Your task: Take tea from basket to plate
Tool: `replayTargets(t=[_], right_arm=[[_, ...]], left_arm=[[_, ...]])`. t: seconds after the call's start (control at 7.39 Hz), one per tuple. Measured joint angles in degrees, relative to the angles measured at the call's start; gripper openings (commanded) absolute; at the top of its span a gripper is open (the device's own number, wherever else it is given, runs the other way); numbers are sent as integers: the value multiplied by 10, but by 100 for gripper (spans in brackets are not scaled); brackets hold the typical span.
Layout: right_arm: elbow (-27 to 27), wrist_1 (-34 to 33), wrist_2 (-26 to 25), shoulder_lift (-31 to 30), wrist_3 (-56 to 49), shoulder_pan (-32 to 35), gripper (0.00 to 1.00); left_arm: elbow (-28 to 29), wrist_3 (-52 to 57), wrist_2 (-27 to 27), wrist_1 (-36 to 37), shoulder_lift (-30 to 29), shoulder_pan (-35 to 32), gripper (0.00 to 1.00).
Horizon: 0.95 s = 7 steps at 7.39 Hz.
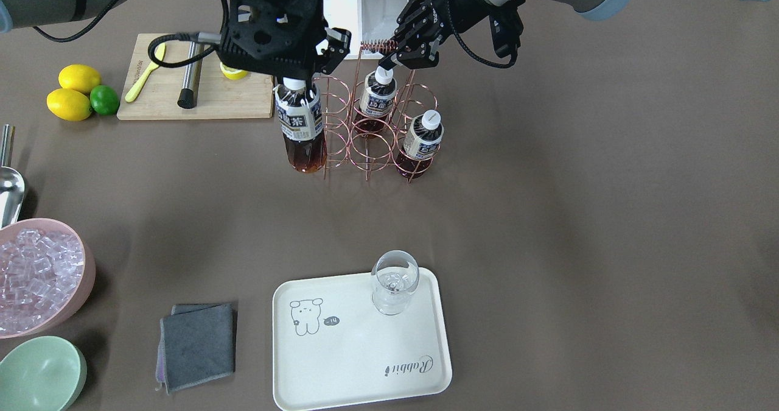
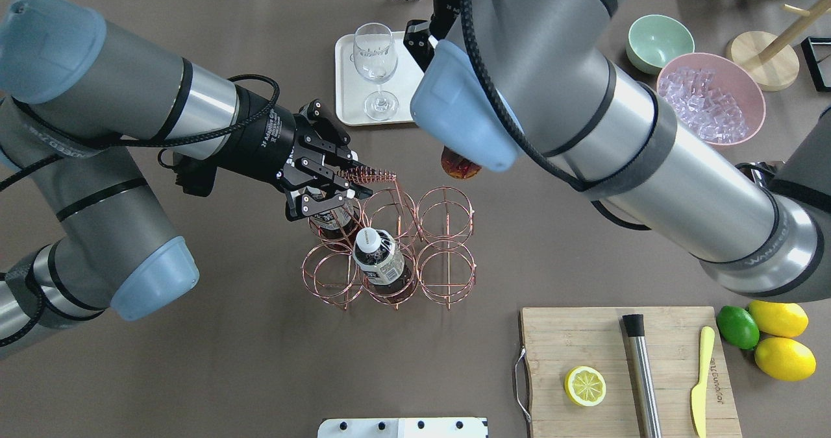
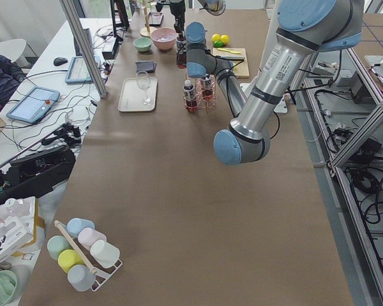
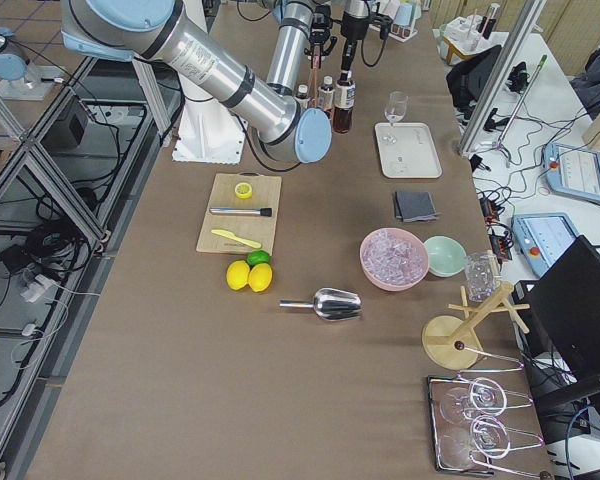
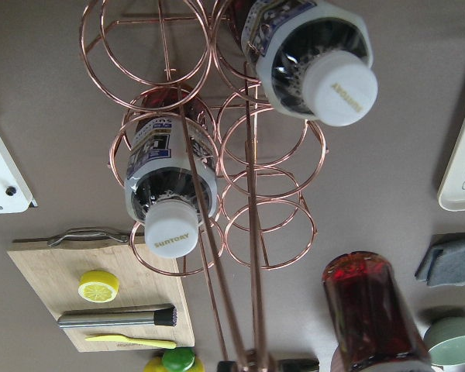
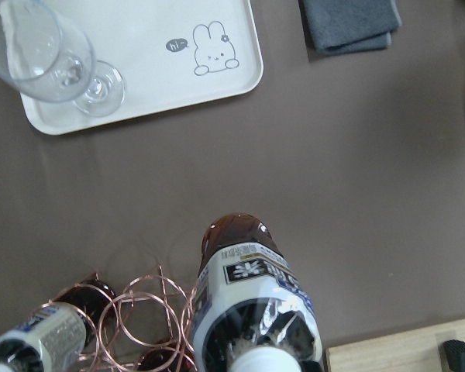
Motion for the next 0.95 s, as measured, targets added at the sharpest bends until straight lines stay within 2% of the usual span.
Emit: replayTargets(t=[0.41, 0.95], right_arm=[[-170, 159, 52, 3, -48, 60, 0], [-331, 316, 67, 17, -71, 87, 0]], left_arm=[[-1, 0, -27, 3, -2, -28, 0], [-11, 3, -110, 9, 1, -89, 0]])
